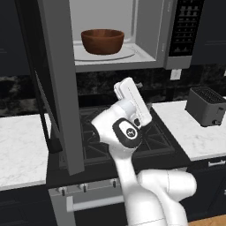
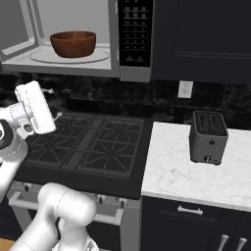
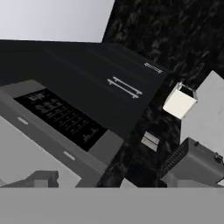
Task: Open the microwave, place the bowl with waffle inside the microwave, then close the microwave door and turn it on.
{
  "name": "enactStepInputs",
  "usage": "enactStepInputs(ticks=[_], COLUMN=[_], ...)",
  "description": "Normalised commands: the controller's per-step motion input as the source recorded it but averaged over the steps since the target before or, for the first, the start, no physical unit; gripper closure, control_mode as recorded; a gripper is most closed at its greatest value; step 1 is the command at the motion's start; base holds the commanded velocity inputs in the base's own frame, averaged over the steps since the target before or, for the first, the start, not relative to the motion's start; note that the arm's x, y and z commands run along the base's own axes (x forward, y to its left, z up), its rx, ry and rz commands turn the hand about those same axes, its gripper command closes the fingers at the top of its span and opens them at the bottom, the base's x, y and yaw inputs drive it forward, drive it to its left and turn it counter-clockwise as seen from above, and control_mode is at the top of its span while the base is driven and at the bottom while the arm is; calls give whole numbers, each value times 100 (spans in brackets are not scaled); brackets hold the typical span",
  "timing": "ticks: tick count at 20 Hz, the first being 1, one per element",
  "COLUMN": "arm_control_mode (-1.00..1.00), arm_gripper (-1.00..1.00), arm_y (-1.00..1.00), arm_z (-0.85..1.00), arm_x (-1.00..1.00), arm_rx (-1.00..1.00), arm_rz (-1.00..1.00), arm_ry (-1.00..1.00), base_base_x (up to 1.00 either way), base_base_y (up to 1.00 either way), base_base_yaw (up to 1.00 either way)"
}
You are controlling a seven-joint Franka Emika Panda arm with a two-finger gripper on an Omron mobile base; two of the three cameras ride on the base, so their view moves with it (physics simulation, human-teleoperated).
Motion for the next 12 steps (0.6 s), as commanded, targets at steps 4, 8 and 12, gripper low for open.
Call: enactStepInputs(ticks=[4,8,12], arm_control_mode=[-100,-100,-100], arm_gripper=[-100,-100,-100], arm_y=[100,97,96], arm_z=[-30,-27,-32], arm_x=[0,0,-3], arm_rx=[-10,-9,-22], arm_rz=[-17,-16,-19], arm_ry=[0,0,0], base_base_x=[0,0,0], base_base_y=[0,0,0], base_base_yaw=[0,0,0])
